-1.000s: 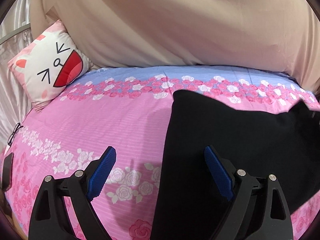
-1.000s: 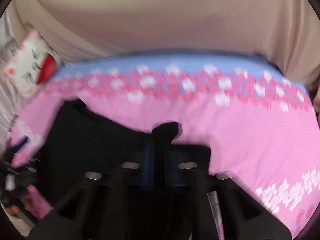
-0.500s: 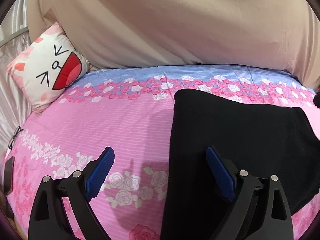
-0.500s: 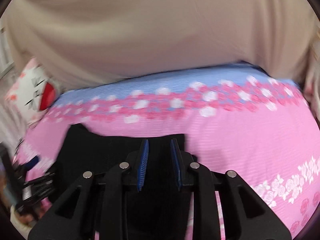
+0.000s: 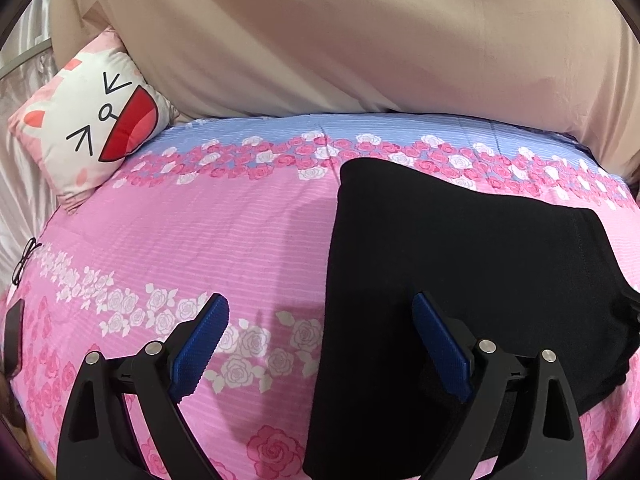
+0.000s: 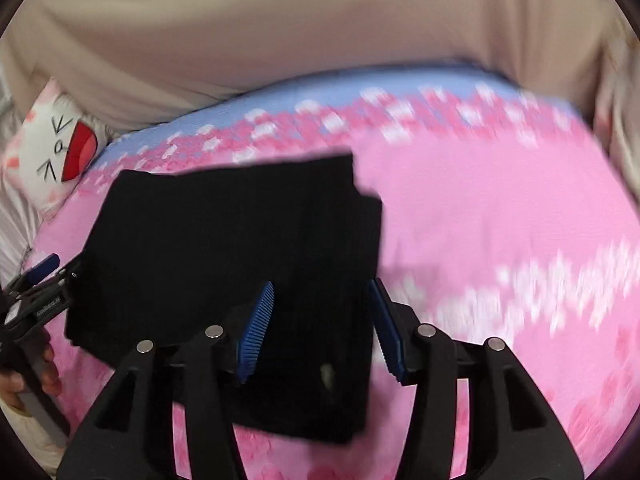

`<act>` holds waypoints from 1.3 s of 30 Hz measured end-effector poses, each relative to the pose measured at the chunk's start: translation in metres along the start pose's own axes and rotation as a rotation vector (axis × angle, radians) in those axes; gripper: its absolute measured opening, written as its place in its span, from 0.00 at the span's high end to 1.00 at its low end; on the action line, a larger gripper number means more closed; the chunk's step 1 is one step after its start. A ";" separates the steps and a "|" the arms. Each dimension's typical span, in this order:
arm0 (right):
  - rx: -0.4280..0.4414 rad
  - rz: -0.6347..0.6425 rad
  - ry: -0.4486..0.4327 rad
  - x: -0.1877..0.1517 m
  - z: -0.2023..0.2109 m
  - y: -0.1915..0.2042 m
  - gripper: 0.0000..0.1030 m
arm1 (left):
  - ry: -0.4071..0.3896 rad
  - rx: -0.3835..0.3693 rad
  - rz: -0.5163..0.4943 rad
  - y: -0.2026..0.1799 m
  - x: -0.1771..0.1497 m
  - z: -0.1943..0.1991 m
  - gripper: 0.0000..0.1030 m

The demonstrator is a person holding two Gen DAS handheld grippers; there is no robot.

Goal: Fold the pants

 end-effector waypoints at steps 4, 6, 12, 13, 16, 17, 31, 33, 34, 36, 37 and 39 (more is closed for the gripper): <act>-0.007 0.037 -0.036 -0.005 0.017 0.011 0.53 | -0.001 0.008 -0.004 -0.003 0.000 0.002 0.12; -0.057 0.089 0.024 -0.016 -0.001 0.011 0.55 | 0.006 0.004 -0.002 -0.005 -0.001 0.004 0.12; -0.038 0.037 -0.008 -0.025 0.016 0.001 0.51 | -0.007 0.022 -0.012 0.006 -0.002 0.014 0.12; -0.041 0.042 -0.012 -0.026 0.021 0.001 0.51 | -0.004 0.022 -0.003 0.011 -0.003 0.015 0.12; -0.079 0.051 -0.012 -0.042 0.034 -0.009 0.50 | 0.031 -0.004 0.038 0.027 -0.010 0.014 0.12; -0.097 0.062 -0.003 -0.051 0.036 -0.014 0.50 | 0.061 -0.024 0.054 0.032 -0.018 0.011 0.12; -0.163 0.162 0.044 -0.067 -0.003 -0.006 0.50 | 0.192 -0.191 -0.072 0.006 -0.098 0.029 0.11; -0.141 0.133 0.044 -0.065 -0.007 -0.008 0.49 | 0.179 -0.134 -0.095 0.008 -0.099 0.020 0.11; -0.131 0.120 0.040 -0.064 -0.008 -0.008 0.49 | 0.167 -0.101 -0.091 0.011 -0.096 0.015 0.11; -0.119 0.104 0.033 -0.062 -0.008 -0.006 0.51 | 0.158 -0.099 -0.059 0.014 -0.087 0.007 0.10; -0.114 0.103 0.033 -0.063 -0.008 -0.005 0.53 | 0.160 -0.110 -0.037 0.015 -0.082 0.004 0.09; -0.117 0.113 0.040 -0.065 -0.011 -0.003 0.58 | 0.155 -0.113 -0.016 0.017 -0.072 -0.001 0.08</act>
Point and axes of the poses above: each gripper's, at about its wrist camera, not at the fingertips, and z roughly against the way its jaws point, y to its left, x to its top, the point moved 10 cm from there along -z, roughly the way its jaws point, and after that the axes turned 7 degrees about x, right-handed, at the moved point
